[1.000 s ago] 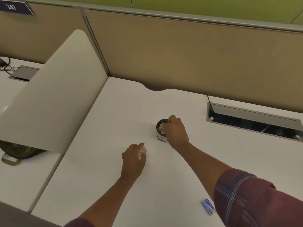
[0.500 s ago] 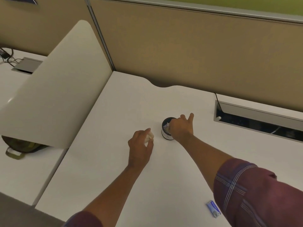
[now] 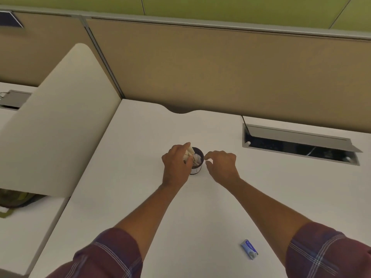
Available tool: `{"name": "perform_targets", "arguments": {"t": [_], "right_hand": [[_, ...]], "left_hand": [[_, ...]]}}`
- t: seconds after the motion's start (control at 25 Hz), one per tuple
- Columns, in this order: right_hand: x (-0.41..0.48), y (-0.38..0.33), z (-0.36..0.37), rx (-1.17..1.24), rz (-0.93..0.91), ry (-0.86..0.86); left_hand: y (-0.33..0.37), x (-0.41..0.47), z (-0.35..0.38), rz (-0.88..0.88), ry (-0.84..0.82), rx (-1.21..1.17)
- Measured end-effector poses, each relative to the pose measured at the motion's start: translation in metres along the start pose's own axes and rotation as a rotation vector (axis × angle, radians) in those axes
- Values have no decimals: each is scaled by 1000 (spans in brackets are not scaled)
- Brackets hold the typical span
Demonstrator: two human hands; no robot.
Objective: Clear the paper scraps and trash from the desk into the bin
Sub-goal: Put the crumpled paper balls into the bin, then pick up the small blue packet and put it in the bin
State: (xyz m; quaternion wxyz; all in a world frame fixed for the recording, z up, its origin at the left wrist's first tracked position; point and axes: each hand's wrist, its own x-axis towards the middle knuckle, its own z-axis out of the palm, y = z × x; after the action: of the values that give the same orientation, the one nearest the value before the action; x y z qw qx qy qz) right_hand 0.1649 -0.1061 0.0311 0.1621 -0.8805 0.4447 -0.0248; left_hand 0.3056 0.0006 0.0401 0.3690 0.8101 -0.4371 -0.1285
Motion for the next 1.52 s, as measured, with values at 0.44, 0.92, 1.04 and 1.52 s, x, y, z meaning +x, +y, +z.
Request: {"name": "perform_targets", "arguments": {"t": [0.44, 0.92, 1.04, 1.52], "right_hand": [[-113, 114, 8, 16, 227, -20], [-159, 138, 27, 6, 245, -170], [-165, 140, 27, 27, 231, -197], [-213, 136, 27, 95, 295, -374]], "left_hand": [[-4, 15, 27, 28, -282, 423], [-17, 1, 39, 98, -461, 820], [-15, 1, 37, 105, -479, 743], [-42, -79, 12, -8, -350, 523]]}}
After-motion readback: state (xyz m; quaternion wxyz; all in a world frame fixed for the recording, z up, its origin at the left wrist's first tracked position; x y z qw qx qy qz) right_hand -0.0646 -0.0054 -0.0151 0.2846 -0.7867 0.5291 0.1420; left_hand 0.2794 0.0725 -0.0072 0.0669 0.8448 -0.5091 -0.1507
